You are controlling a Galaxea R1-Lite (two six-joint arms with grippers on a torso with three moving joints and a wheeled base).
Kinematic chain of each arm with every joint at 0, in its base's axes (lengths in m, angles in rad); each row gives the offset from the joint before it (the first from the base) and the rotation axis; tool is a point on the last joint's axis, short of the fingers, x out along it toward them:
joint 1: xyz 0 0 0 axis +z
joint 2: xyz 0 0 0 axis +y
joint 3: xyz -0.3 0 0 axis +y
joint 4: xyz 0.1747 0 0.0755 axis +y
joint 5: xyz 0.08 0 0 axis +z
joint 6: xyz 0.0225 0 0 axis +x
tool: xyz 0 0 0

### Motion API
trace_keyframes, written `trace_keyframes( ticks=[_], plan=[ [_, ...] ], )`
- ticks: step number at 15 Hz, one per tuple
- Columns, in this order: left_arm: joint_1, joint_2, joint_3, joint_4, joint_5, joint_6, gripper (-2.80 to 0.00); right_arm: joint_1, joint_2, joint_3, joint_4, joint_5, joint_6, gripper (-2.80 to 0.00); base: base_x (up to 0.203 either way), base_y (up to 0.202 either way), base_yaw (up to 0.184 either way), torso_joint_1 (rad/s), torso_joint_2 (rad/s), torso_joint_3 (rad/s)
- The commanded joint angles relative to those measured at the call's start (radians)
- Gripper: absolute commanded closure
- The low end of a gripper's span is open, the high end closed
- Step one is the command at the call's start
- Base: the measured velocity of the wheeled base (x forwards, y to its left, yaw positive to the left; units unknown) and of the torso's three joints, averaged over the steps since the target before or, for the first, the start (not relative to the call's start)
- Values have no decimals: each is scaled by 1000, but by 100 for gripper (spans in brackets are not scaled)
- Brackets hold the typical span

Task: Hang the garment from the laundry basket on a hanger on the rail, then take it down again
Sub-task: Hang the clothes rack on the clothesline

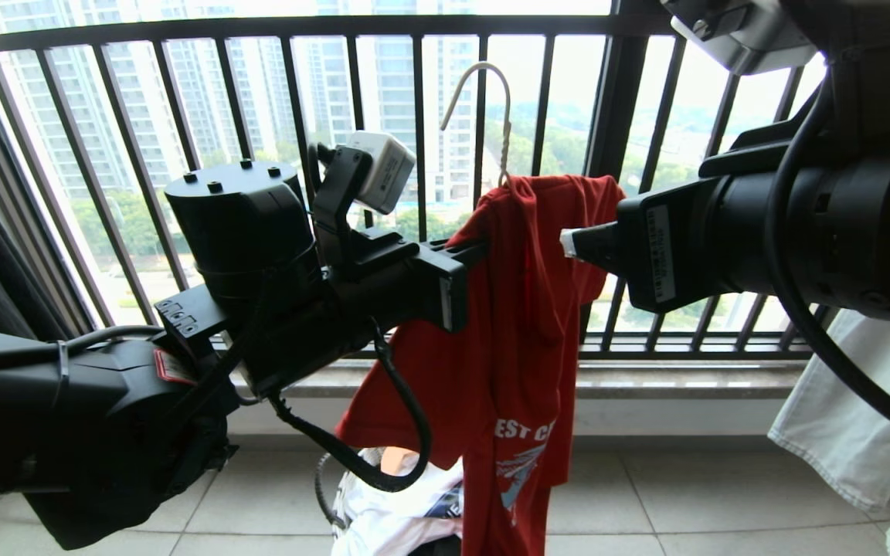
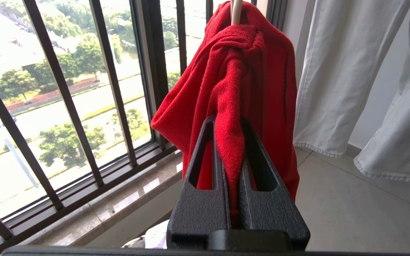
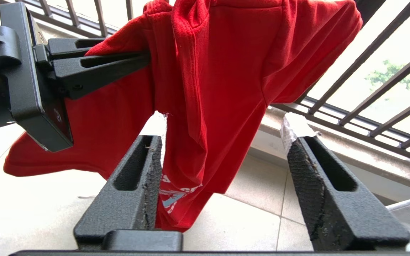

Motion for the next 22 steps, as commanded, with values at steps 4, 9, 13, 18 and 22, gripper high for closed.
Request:
trace_keyframes(
  ticks=[4,9,13,18,22],
  plan=[
    [0,-2,0,-5,-1,0,0,0,-46,25,1,4,4,0,0,0,0,0,0,0],
    [0,-2,3,-5,-2,-6,0,-5,-93,91,6,44,11,0,0,0,0,0,0,0],
    [-2,-20,24,-5,-20,-44,0,-68,-161,146,22,122,18,0,0,0,0,0,0,0],
    [0,-55,49,-3,-154,-131,0,-283,-204,148,110,407,35,0,0,0,0,0,0,0],
    [0,-58,57,-3,-188,-173,0,-315,-223,138,213,515,33,0,0,0,0,0,0,0]
  ],
)
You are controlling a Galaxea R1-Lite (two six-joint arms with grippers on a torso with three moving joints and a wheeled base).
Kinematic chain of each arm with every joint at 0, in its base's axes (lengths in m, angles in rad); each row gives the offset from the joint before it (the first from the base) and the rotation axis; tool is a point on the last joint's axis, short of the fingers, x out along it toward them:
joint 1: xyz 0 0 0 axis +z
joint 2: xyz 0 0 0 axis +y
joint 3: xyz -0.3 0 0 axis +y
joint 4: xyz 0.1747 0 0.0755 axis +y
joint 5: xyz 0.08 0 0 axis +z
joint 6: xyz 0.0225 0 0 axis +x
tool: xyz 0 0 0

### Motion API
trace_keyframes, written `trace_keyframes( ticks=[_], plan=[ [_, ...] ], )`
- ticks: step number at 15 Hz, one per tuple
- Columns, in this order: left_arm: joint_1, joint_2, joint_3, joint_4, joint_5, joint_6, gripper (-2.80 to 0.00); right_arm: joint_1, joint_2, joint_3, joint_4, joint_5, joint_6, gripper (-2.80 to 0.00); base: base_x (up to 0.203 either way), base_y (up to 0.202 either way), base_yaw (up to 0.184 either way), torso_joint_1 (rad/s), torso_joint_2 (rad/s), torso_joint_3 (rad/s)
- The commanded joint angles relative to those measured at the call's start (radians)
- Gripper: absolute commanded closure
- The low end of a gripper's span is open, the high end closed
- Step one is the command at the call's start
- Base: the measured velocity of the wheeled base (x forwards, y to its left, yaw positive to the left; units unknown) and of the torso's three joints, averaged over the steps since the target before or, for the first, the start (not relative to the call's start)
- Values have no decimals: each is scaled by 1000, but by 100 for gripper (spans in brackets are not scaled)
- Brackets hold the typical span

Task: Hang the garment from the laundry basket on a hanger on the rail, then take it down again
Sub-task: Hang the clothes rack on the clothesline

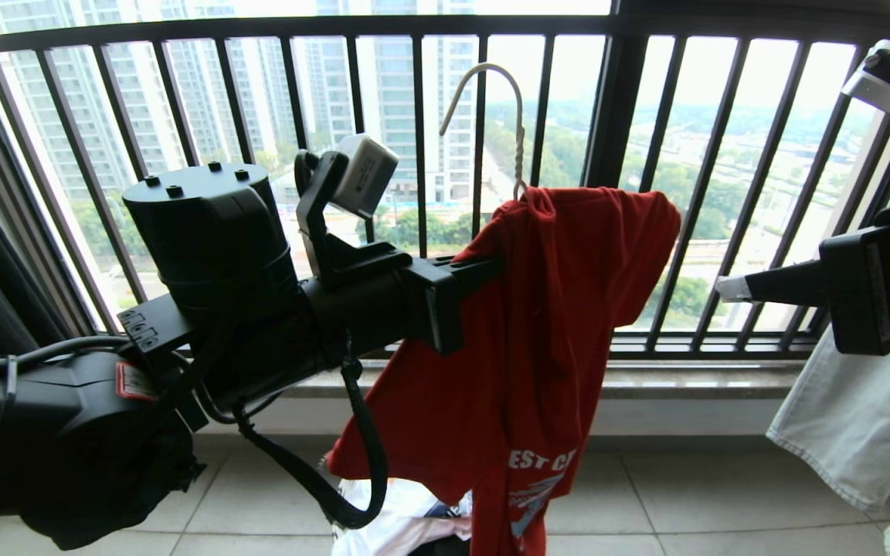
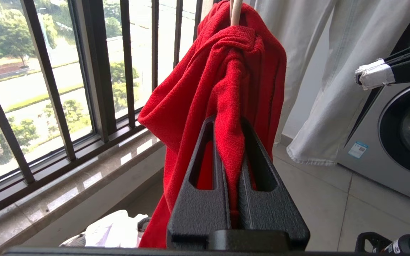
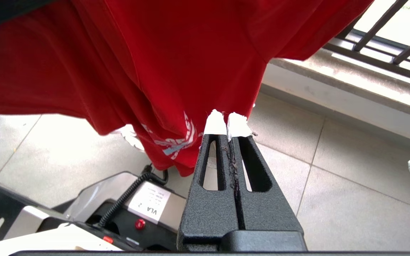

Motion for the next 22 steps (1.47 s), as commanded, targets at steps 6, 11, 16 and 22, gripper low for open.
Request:
trace_keyframes(
  ticks=[6,11,16,22],
  plan=[
    [14,-47,32,-2,-144,-98,0,-9,-46,-39,87,85,-65,0,0,0,0,0,0,0],
    [15,-70,52,-1,-203,-132,0,-9,-51,-98,146,87,-144,0,0,0,0,0,0,0],
    [12,-78,43,66,-218,-133,0,-12,-16,-134,174,85,-304,-280,0,0,0,0,0,0],
    [5,-164,19,234,-296,-127,0,-106,128,-208,119,113,-563,-280,0,0,0,0,0,0]
  ],
)
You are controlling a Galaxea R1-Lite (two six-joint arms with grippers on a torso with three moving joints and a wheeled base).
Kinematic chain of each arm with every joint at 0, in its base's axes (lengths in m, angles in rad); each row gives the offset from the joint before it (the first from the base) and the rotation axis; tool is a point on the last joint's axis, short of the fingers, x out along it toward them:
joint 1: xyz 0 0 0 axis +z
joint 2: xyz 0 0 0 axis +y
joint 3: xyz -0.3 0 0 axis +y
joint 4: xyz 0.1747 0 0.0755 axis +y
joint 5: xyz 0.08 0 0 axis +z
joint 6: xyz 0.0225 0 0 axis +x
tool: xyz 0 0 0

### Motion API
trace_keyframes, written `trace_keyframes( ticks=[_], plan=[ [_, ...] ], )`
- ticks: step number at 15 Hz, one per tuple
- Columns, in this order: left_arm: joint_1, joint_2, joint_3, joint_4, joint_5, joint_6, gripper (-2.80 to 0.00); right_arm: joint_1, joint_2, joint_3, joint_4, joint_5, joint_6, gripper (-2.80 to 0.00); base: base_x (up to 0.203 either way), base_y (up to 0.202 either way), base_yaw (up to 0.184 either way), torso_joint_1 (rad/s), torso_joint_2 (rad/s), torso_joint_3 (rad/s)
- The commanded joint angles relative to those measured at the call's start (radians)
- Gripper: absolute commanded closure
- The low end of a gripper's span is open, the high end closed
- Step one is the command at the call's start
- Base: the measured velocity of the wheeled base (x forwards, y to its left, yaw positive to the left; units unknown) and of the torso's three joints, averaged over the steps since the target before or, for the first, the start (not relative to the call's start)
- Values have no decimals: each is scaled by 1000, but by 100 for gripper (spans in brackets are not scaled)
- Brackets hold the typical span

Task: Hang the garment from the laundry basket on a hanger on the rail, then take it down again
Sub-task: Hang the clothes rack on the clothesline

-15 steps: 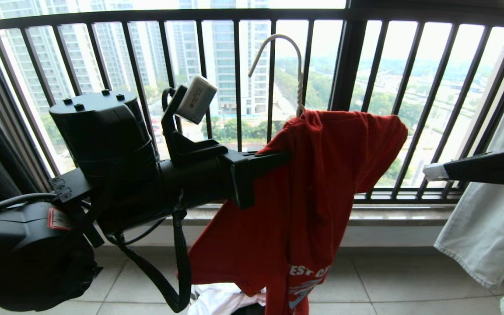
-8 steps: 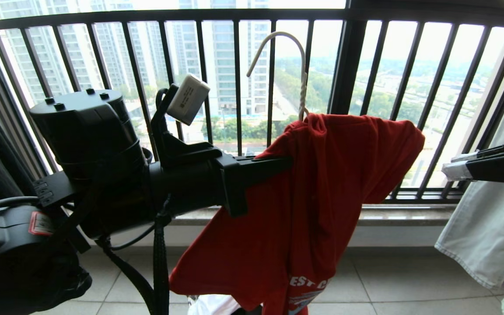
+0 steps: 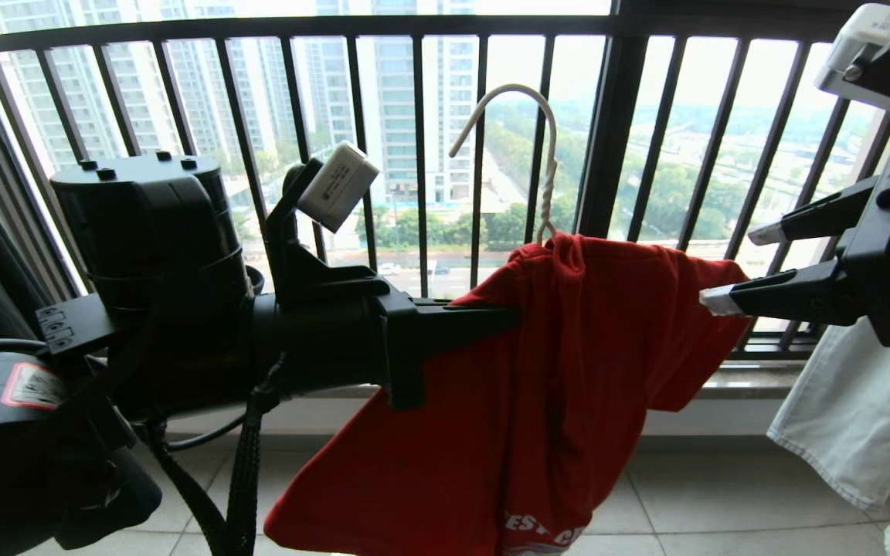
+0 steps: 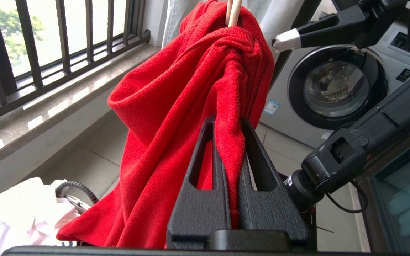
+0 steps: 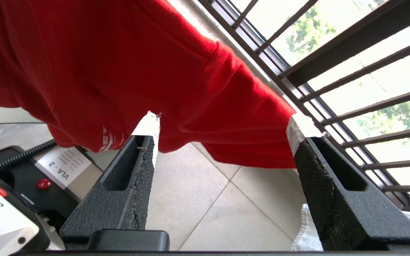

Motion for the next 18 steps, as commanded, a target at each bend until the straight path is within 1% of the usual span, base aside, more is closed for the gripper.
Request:
trace_keyframes(
  ticks=[1,2,3,7,9,10,11,13,16,18],
  plan=[
    [-5,-70,-25,115,-29,1,0,-28,58,-24,-29,46,-75,-280,0,0,0,0,0,0],
    [-6,-80,-43,166,-50,5,0,-28,57,-44,-33,66,-96,-280,0,0,0,0,0,0],
    [-6,-78,-48,173,-54,6,0,-28,57,-60,-34,104,-114,-280,0,0,0,0,0,0],
    [-6,-97,-48,179,-58,6,0,-28,40,-64,-12,200,-188,-280,0,0,0,0,0,0],
    [-6,-108,-45,179,-60,6,0,-28,22,-65,53,289,-221,-280,0,0,0,0,0,0],
    [-6,-112,-43,179,-61,6,0,-28,17,-66,58,319,-248,-280,0,0,0,0,0,0],
    [-6,-117,-41,181,-72,6,0,-29,19,-75,58,332,-264,-280,0,0,0,0,0,0],
    [-6,-130,-30,182,-115,6,0,-30,34,-98,60,360,-282,-280,0,0,0,0,0,0],
    [-6,-138,-28,182,-118,6,0,-30,54,-116,60,383,-290,-280,0,0,0,0,0,0],
    [-6,-141,-25,182,-118,6,0,-28,68,-118,60,413,-290,-280,0,0,0,0,0,0]
  ],
)
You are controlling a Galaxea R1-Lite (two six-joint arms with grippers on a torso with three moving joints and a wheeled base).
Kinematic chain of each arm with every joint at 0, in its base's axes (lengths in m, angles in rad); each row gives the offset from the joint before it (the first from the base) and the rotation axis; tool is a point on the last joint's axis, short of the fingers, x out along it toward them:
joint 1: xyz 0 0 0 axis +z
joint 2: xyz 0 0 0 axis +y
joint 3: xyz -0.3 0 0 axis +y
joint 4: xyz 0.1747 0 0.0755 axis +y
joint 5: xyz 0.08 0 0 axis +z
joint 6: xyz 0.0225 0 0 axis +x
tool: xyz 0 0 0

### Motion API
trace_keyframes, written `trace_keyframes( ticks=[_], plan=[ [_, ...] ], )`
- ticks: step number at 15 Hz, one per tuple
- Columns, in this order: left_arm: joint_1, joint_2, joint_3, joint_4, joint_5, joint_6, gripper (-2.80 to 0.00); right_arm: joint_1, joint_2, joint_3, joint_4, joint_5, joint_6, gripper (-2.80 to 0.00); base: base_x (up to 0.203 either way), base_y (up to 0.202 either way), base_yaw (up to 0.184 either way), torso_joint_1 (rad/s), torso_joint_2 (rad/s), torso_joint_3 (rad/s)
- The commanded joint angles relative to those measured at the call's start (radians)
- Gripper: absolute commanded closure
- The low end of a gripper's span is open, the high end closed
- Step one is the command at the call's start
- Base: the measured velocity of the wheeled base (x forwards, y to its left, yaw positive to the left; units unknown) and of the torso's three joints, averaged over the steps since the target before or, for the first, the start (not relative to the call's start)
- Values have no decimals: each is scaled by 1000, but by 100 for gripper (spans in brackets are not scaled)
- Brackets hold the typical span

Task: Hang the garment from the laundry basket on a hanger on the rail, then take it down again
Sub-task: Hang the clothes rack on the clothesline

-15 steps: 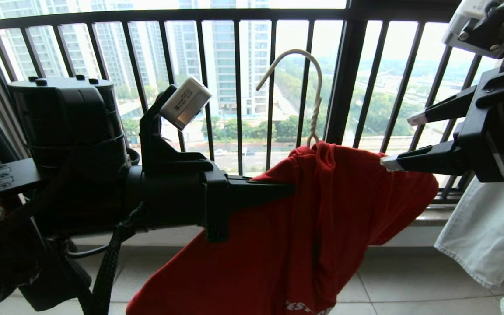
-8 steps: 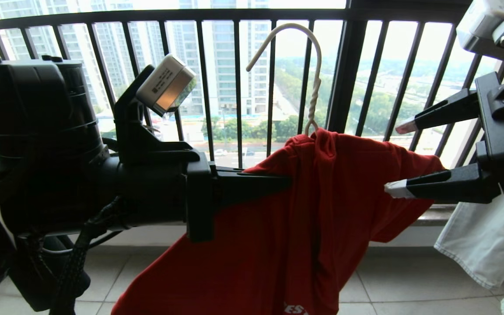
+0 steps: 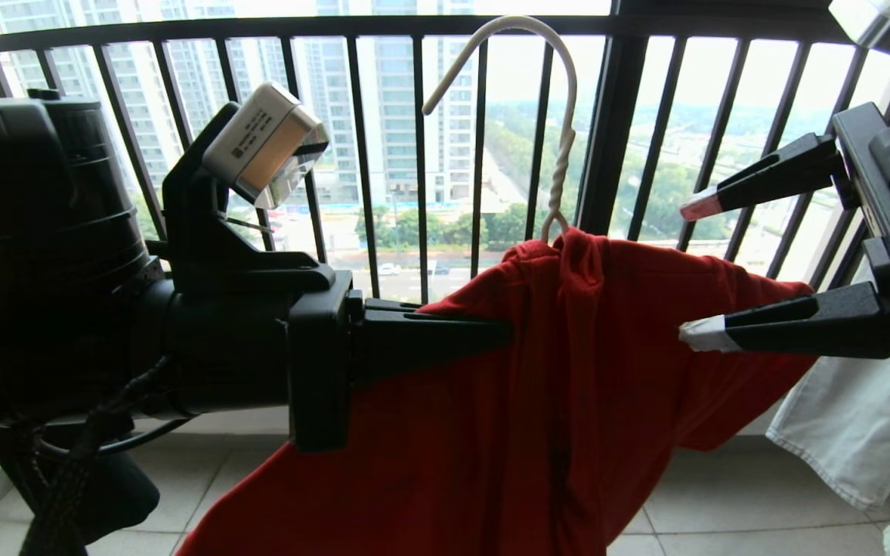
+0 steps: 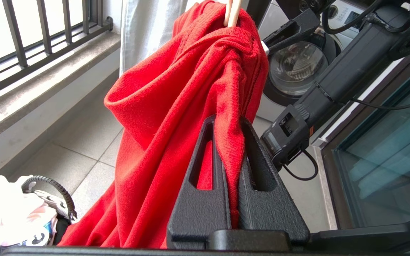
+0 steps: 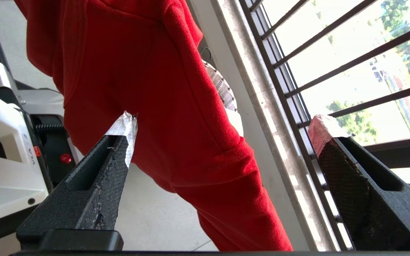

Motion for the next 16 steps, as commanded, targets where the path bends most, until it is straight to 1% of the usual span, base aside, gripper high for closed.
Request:
trace_keyframes(
  ticks=[1,4,6,10,11,14,16],
  plan=[
    [0,-4,3,-3,-4,-2,0,2,26,-1,5,36,-4,-280,0,0,0,0,0,0],
    [0,-16,2,-6,-5,-2,0,7,59,9,11,71,-1,-280,0,0,0,0,0,0],
    [0,-18,2,-6,-7,-2,0,7,65,9,11,131,4,-280,0,0,0,0,0,0],
    [0,-21,6,-12,-13,-2,0,24,85,6,9,150,7,-280,0,0,0,0,0,0],
    [0,-21,10,-17,-13,-2,0,25,87,8,8,158,7,0,0,0,0,0,0,0],
    [2,-21,35,-69,-12,-4,0,48,94,2,5,174,62,0,0,0,0,0,0,0],
    [2,-19,73,-159,-13,-6,0,51,96,2,5,174,67,0,0,0,0,0,0,0]
  ],
)
